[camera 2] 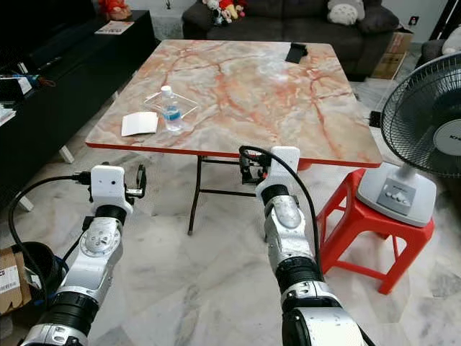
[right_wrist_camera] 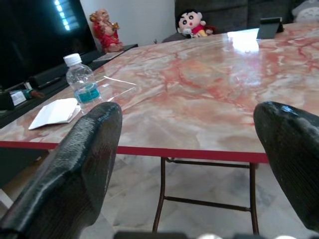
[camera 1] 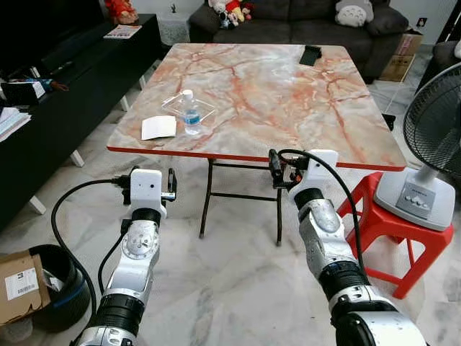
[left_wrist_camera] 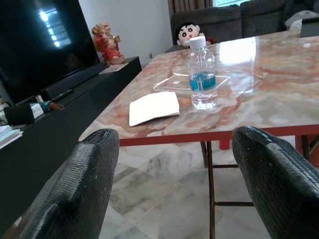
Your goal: Picking trash to rubbish bin
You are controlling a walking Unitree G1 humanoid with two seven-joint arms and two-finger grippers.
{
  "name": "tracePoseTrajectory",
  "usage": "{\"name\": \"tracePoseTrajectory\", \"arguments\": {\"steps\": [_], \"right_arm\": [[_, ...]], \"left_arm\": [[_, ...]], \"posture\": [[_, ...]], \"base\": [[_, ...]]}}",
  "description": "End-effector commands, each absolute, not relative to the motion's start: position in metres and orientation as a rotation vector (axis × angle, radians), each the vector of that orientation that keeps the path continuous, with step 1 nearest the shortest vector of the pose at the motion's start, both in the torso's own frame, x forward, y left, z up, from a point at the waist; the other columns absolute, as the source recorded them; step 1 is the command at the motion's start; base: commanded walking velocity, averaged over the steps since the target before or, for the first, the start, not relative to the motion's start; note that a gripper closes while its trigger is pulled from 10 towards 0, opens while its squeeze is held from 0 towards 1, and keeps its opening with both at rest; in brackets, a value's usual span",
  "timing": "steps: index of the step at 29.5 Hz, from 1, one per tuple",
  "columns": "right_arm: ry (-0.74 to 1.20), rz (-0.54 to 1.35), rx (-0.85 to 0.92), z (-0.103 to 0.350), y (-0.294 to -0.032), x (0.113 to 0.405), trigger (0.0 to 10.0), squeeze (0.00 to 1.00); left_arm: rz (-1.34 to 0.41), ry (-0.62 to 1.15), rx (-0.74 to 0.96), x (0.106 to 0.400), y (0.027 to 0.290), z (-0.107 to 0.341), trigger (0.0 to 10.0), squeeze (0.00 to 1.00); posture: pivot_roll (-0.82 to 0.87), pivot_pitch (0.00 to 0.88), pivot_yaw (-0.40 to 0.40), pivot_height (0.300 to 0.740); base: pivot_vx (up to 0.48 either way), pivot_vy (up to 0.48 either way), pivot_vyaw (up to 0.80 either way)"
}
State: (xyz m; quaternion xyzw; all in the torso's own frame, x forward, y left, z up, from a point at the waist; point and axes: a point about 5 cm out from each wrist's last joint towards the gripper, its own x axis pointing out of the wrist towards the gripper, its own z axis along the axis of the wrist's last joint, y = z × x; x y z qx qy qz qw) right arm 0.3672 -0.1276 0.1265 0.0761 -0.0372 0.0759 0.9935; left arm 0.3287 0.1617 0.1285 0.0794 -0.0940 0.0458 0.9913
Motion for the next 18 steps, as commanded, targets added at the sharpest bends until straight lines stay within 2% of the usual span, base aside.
{"name": "tracePoseTrajectory", "arguments": {"steps": [1,8,10,13,18], "right_arm": [[-0.072,0.157,0.155,0.1271,-0.1276,0.3671,10.0,0.0],[-0.102,0.203,0.111,0.1307,-0.1221,0.3654,10.0,0.0],[-0.109,0.218,0.099,0.1316,-0.1202,0.3651,10.0,0.0],[-0.119,0.229,0.11,0.1336,-0.118,0.3652,10.0,0.0],[-0.118,0.221,0.129,0.1343,-0.119,0.3657,10.0,0.0]], "left_arm": [[0.083,-0.207,0.15,0.3297,0.1618,0.1327,10.0,0.0],[0.108,-0.188,0.13,0.3312,0.166,0.1324,10.0,0.0],[0.113,-0.186,0.138,0.3317,0.1668,0.1328,10.0,0.0],[0.111,-0.186,0.14,0.3319,0.1664,0.1334,10.0,0.0],[0.107,-0.186,0.14,0.332,0.1655,0.134,10.0,0.0]], "posture": [[0.03,0.024,0.011,0.74],[0.03,0.028,0.01,0.74],[0.03,0.028,0.009,0.74],[0.04,0.028,0.009,0.74],[0.03,0.027,0.008,0.74]], "base": [[0.0,0.0,0.0],[0.0,0.0,0.0],[0.0,0.0,0.66],[0.241,0.0,0.7],[0.242,0.0,0.0]]}}
